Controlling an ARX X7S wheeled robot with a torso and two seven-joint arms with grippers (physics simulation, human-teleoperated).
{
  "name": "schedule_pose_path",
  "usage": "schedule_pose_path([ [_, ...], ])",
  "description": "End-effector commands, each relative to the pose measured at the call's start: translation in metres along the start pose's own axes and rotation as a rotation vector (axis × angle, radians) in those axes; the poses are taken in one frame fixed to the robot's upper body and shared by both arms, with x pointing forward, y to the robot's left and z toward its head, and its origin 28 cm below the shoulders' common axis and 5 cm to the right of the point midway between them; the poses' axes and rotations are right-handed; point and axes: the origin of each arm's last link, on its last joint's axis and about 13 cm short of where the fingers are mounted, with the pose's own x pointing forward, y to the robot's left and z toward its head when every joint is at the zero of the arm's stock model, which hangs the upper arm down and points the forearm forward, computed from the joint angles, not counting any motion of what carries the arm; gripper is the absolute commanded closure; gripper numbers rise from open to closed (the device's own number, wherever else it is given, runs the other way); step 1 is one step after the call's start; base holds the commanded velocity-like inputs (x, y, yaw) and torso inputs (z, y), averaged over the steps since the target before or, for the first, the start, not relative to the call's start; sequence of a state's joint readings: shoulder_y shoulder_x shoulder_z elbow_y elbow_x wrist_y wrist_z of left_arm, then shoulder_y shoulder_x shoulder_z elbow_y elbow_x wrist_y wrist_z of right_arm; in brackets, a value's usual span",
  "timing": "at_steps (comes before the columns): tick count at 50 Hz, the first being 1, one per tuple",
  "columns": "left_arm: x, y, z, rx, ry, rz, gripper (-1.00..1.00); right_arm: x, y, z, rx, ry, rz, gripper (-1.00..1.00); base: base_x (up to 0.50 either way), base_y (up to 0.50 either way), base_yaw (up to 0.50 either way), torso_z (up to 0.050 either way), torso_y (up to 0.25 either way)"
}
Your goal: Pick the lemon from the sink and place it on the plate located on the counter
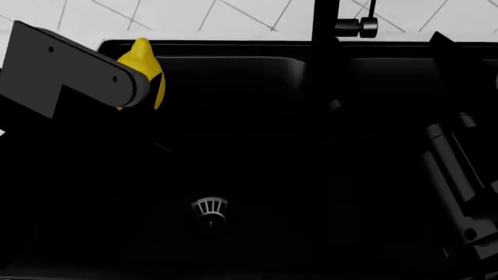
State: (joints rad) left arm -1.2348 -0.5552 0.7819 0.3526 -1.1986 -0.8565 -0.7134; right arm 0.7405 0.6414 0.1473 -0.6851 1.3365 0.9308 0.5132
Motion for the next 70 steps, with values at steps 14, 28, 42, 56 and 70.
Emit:
schedule_pose_path([
  [14,-0.0040,-0.0015,-0.0016,-0.033,-0.015,0.025,1.00,-0.0016,0.0011,0.0003,-0.003,-0.005,0.008,-1.00,0.00,0.00,0.00,-0.024,0.156],
  [28,-0.0087,-0.0042,0.0058,-0.047,-0.054,0.001,1.00,-0.0015,0.0014,0.0004,-0.003,-0.007,0.004,-1.00,0.00,0.00,0.00,0.000,0.000],
  [42,-0.0075,-0.0031,0.0054,-0.049,-0.062,0.001,1.00,-0.0031,0.0021,0.0005,-0.013,-0.011,0.012,-1.00,-0.28,-0.01,0.00,0.000,0.000],
  [56,-0.0051,-0.0021,0.0031,-0.070,-0.056,-0.012,1.00,-0.0031,0.0020,0.0010,-0.013,-0.012,0.018,-1.00,-0.41,-0.39,0.00,0.000,0.000],
  [70,-0.0042,-0.0039,0.0046,-0.068,-0.057,-0.025,1.00,-0.0047,0.0019,0.0018,-0.015,-0.020,0.025,-1.00,-0.10,-0.50,0.00,0.000,0.000],
])
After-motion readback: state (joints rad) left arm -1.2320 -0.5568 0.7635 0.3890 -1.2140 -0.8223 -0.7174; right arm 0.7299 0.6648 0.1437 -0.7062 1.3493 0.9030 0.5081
